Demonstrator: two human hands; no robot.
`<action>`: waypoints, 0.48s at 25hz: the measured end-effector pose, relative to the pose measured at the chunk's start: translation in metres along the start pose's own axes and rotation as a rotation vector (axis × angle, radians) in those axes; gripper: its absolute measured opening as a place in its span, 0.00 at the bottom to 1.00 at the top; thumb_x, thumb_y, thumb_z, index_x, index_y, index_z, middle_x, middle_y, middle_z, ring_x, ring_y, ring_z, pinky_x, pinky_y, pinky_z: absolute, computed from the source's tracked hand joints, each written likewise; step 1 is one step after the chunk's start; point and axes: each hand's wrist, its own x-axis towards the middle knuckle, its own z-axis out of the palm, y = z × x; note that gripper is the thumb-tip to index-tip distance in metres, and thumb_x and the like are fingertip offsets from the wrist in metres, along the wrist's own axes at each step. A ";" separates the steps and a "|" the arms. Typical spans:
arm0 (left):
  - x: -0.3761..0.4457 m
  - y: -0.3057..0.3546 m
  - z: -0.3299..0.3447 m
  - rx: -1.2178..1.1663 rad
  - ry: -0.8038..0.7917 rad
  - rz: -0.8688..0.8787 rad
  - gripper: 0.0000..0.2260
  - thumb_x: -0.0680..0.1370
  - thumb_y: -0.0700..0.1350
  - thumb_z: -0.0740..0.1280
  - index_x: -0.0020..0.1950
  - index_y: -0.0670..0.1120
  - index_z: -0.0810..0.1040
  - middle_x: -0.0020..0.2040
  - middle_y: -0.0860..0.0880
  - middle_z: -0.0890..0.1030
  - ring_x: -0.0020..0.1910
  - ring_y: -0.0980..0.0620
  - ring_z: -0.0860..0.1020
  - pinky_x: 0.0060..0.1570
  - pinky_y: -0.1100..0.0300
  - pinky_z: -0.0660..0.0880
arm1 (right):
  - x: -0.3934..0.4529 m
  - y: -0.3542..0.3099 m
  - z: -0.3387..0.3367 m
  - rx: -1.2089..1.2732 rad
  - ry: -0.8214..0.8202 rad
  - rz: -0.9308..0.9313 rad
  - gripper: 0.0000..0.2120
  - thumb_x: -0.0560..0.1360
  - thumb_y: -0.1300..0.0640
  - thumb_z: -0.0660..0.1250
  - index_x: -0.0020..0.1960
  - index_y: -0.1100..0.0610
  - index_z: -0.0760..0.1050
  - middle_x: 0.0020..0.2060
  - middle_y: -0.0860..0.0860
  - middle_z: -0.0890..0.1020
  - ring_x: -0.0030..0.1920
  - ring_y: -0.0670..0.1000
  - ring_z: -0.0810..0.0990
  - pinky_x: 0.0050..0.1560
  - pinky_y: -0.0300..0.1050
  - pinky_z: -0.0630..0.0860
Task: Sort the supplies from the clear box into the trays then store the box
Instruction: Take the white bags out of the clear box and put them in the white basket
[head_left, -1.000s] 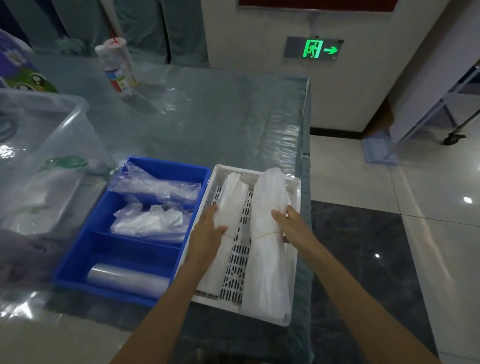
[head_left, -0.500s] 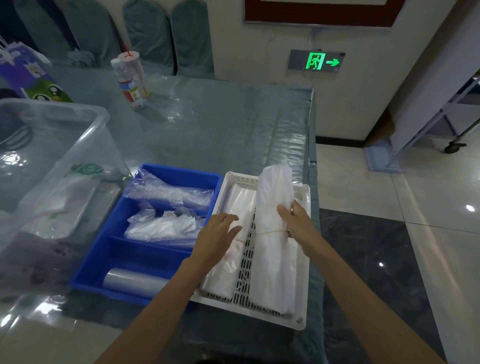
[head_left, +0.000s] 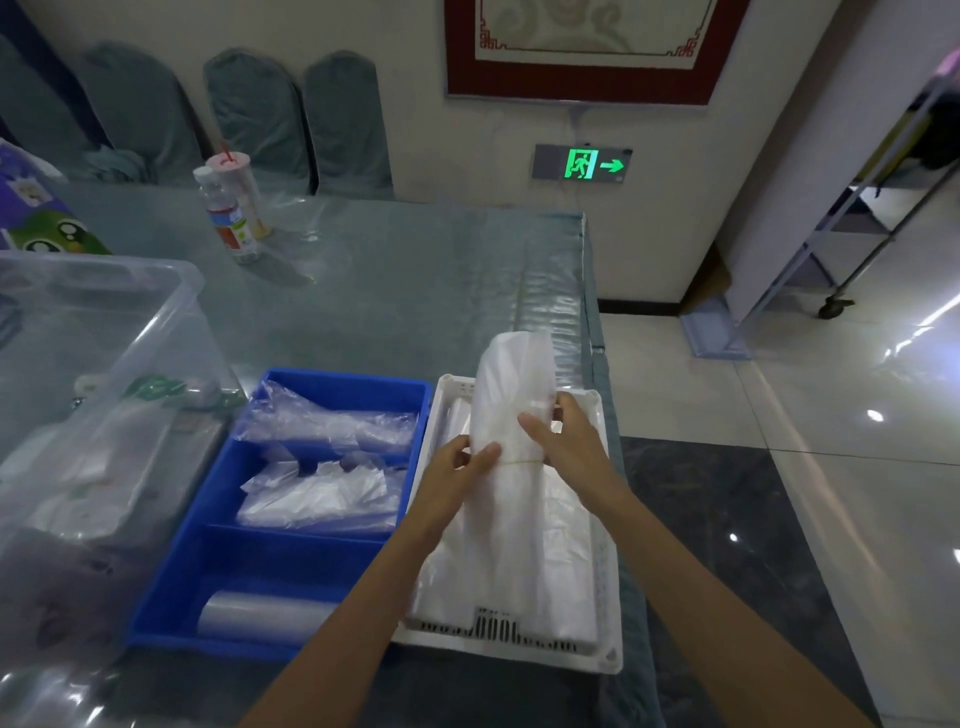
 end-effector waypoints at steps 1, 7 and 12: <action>0.002 -0.002 -0.003 0.010 0.012 0.002 0.09 0.76 0.57 0.65 0.51 0.54 0.72 0.48 0.56 0.77 0.46 0.60 0.76 0.41 0.67 0.72 | 0.001 0.000 0.001 -0.007 0.010 -0.002 0.21 0.74 0.48 0.68 0.64 0.54 0.69 0.55 0.49 0.78 0.56 0.51 0.78 0.57 0.56 0.78; 0.010 -0.012 -0.017 0.059 0.083 0.008 0.15 0.75 0.57 0.67 0.53 0.48 0.74 0.47 0.52 0.79 0.47 0.52 0.79 0.42 0.62 0.75 | 0.008 0.012 0.013 -0.042 0.012 0.023 0.15 0.76 0.53 0.65 0.61 0.55 0.69 0.53 0.51 0.78 0.52 0.52 0.79 0.54 0.57 0.79; 0.017 -0.031 -0.018 0.178 0.122 0.030 0.13 0.76 0.55 0.67 0.52 0.47 0.72 0.47 0.51 0.78 0.45 0.55 0.78 0.40 0.63 0.75 | 0.011 0.037 0.019 -0.095 -0.033 0.115 0.18 0.78 0.56 0.60 0.68 0.53 0.67 0.58 0.53 0.78 0.52 0.51 0.80 0.51 0.49 0.81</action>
